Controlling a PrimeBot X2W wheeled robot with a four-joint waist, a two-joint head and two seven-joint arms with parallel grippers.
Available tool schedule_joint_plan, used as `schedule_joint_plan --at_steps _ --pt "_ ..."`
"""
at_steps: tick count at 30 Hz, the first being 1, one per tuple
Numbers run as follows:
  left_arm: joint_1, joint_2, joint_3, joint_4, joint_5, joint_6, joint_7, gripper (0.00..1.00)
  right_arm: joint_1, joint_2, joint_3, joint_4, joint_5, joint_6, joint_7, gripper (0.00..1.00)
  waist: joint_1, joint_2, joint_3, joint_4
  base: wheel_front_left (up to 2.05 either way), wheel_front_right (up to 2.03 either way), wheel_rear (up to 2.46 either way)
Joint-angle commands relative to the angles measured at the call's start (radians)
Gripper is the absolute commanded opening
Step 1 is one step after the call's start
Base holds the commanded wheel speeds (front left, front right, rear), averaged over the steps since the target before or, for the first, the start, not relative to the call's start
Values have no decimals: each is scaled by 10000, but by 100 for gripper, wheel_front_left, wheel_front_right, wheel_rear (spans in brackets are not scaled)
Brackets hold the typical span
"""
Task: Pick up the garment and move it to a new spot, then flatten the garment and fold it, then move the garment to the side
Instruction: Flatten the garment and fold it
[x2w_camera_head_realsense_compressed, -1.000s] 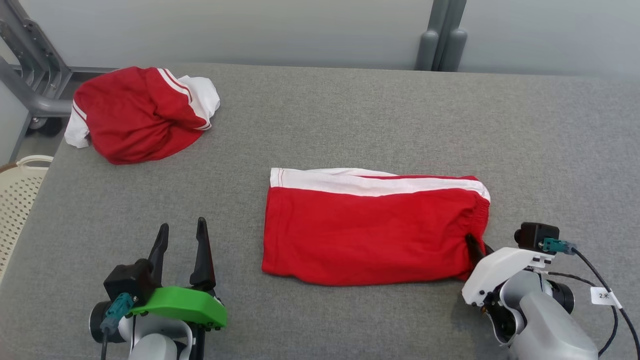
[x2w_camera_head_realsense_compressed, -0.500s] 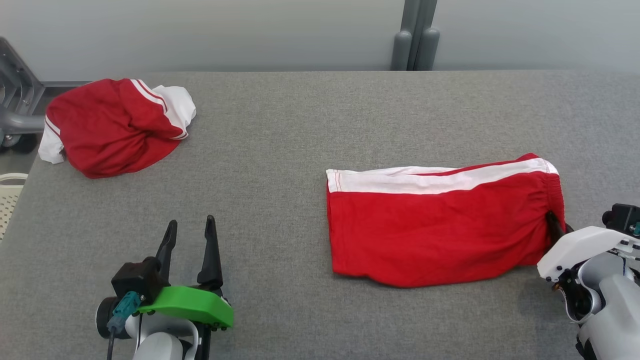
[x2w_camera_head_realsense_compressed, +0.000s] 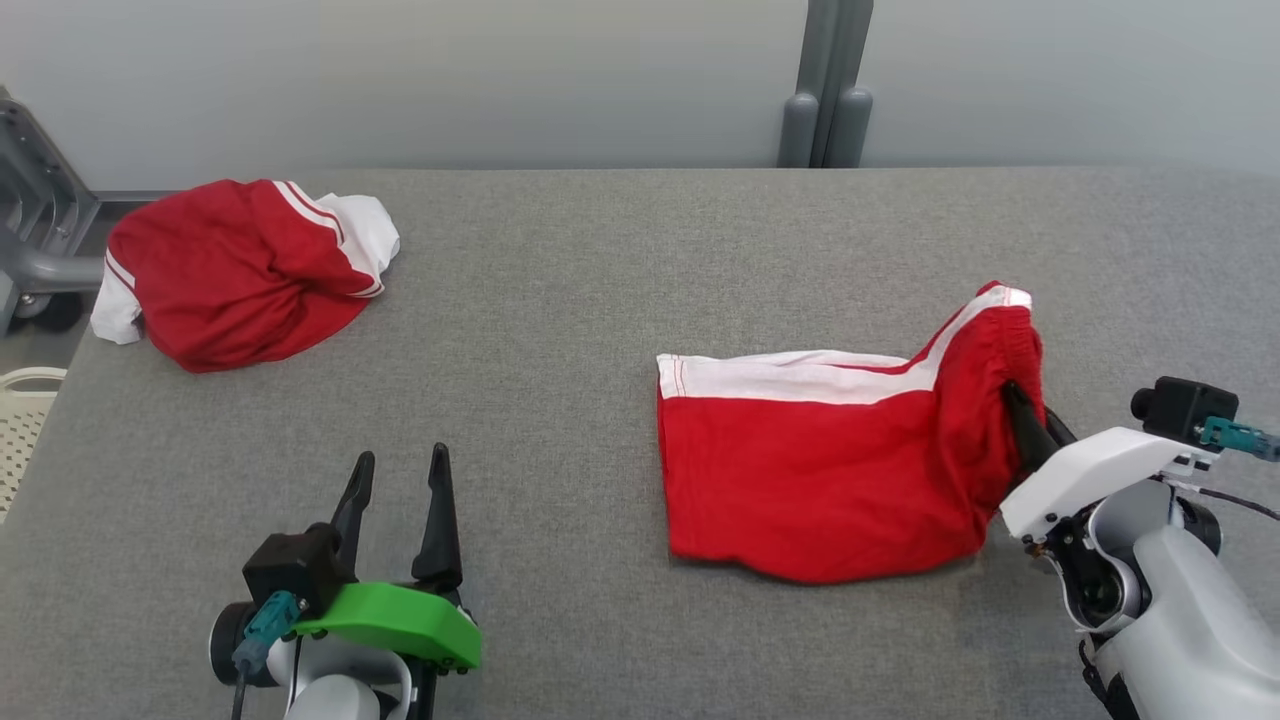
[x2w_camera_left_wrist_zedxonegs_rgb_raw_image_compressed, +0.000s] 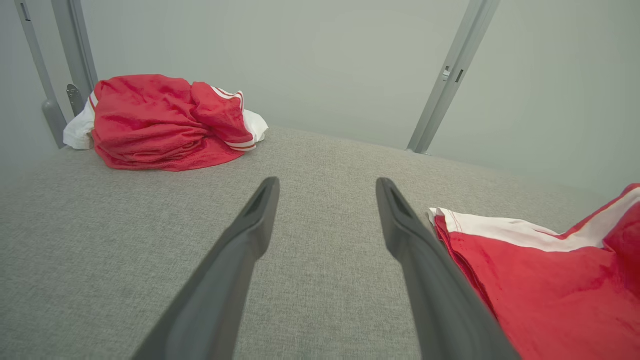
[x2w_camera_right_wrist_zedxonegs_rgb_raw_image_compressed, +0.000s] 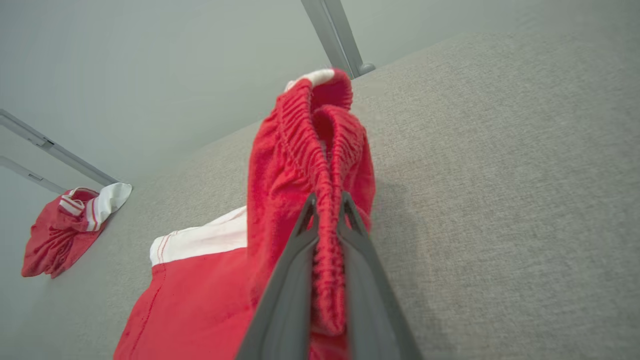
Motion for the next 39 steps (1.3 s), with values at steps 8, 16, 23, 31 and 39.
schedule_joint_plan --at_steps 8,16,23,31,39 --pt "273 13 -96 -91 -91 -19 -1 100 754 433 770 -2069 50 2 592 0 0 0 -248 329 0 0 0" --pt "133 12 -220 -158 -194 -57 1 100 519 1219 1021 -1875 -546 2 917 0 0 0 -127 741 0 0 0" --pt "-97 14 -385 -197 -329 -69 1 100 -21 1567 1214 -457 -1039 1 744 0 0 0 53 1179 0 0 0" --pt "-243 12 -582 -253 -474 27 1 100 -797 1628 2081 1017 -639 2 330 0 0 0 237 1583 0 0 0" --pt "-315 12 -734 -232 -559 63 1 100 -1450 1614 2923 2443 -520 1 -113 0 0 0 314 1794 0 0 0"
